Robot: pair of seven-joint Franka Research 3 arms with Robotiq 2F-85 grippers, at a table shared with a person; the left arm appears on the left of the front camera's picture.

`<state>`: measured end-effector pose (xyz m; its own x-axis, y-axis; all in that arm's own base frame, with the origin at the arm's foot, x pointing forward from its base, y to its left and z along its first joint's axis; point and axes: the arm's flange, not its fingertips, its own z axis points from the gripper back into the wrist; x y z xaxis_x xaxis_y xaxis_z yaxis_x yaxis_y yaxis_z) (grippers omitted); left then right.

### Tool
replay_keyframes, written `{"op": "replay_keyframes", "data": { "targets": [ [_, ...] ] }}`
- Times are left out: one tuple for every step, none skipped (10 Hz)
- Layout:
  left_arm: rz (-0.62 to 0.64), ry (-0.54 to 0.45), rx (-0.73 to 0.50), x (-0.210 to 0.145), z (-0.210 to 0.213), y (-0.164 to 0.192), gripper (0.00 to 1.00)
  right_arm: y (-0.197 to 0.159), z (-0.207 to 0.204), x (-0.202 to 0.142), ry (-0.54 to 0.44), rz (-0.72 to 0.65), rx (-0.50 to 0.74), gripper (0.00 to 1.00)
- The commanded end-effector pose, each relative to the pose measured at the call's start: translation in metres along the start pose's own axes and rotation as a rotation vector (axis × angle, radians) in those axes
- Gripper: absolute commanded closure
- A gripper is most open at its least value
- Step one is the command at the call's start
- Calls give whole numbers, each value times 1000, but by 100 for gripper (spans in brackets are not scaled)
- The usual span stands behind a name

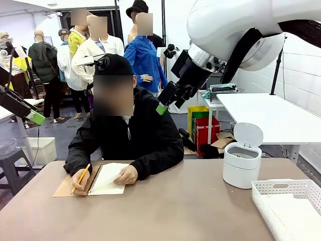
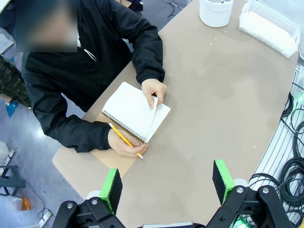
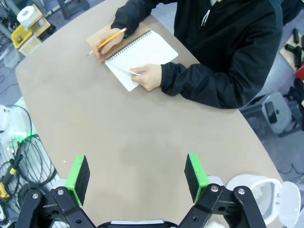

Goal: Sort the paper based on its condition.
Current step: If a person hands you a paper, place it in the Organizing basket , and if it's crumpled, put it in the Trash can.

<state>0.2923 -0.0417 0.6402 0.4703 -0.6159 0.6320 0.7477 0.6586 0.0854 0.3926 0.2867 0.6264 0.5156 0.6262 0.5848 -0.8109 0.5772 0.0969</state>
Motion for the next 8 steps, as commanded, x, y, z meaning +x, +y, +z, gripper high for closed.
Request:
{"op": "replay_keyframes", "data": {
  "targets": [
    [5, -3, -1, -1, 1, 1, 0, 1, 0, 0, 0, 0, 0, 0],
    [5, -3, -1, -1, 1, 1, 0, 1, 0, 0, 0, 0, 0, 0],
    [5, -3, -1, -1, 1, 1, 0, 1, 0, 0, 0, 0, 0, 0],
    [5, -3, -1, -1, 1, 1, 0, 1, 0, 0, 0, 0, 0, 0],
    [5, -3, -1, -1, 1, 1, 0, 1, 0, 0, 0, 0, 0, 0],
    [5, -3, -1, -1, 1, 1, 0, 1, 0, 0, 0, 0, 0, 0],
    [5, -3, -1, -1, 1, 1, 0, 1, 0, 0, 0, 0, 0, 0],
    [5, -3, -1, -1, 1, 1, 0, 1, 0, 0, 0, 0, 0, 0]
  ]
}}
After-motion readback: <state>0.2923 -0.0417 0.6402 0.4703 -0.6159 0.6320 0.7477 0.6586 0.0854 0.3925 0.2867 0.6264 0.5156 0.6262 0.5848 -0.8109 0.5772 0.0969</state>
